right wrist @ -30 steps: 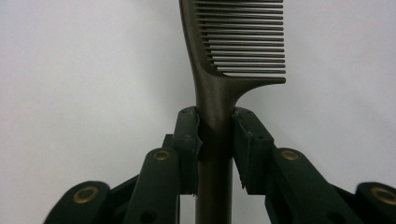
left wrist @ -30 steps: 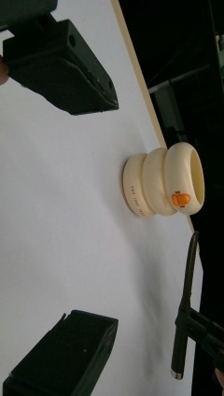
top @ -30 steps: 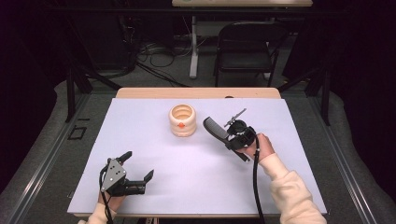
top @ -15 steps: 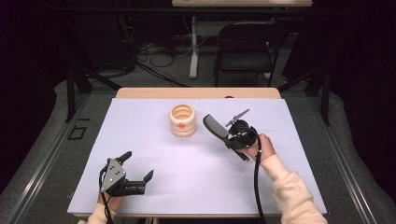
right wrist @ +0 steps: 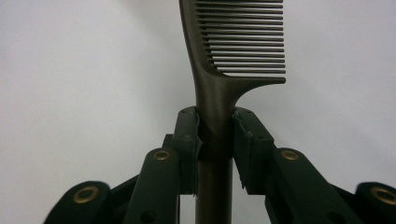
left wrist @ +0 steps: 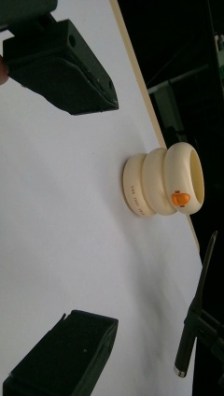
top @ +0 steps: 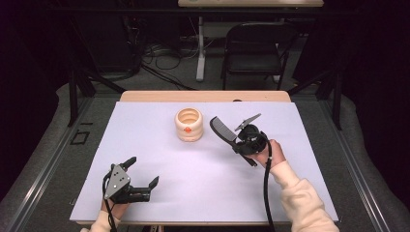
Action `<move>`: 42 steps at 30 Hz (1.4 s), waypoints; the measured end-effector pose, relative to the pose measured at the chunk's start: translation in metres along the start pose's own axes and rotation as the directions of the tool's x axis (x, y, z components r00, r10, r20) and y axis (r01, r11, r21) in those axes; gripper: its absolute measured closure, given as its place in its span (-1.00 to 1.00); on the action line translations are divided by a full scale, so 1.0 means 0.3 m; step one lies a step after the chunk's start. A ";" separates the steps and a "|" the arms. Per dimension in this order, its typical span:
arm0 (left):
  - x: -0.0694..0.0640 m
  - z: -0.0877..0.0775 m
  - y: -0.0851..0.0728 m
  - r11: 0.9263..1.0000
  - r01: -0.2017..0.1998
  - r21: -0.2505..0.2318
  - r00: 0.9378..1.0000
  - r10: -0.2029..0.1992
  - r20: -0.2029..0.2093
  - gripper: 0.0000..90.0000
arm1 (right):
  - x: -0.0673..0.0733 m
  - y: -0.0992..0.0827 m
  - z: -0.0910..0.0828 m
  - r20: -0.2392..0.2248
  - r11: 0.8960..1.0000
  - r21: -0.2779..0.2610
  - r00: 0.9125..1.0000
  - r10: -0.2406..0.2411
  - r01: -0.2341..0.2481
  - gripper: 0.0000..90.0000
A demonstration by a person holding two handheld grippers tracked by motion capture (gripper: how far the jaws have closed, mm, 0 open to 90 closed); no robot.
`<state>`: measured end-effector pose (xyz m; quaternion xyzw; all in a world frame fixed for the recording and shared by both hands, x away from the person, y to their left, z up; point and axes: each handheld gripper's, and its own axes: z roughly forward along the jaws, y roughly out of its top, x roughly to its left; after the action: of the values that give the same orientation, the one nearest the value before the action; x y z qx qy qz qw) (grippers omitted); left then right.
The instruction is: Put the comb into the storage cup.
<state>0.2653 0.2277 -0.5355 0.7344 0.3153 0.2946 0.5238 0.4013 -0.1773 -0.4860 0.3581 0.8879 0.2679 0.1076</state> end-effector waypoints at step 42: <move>0.000 -0.010 -0.005 1.000 0.007 0.004 1.000 -0.007 -0.008 -1.00 | 0.023 0.017 -0.007 0.011 0.986 -0.167 1.000 -0.001 0.003 0.61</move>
<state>0.2627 0.2299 -0.5361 0.7333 0.3207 0.2950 0.5220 0.3985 -0.1704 -0.4815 0.3483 0.8621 0.3393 0.1424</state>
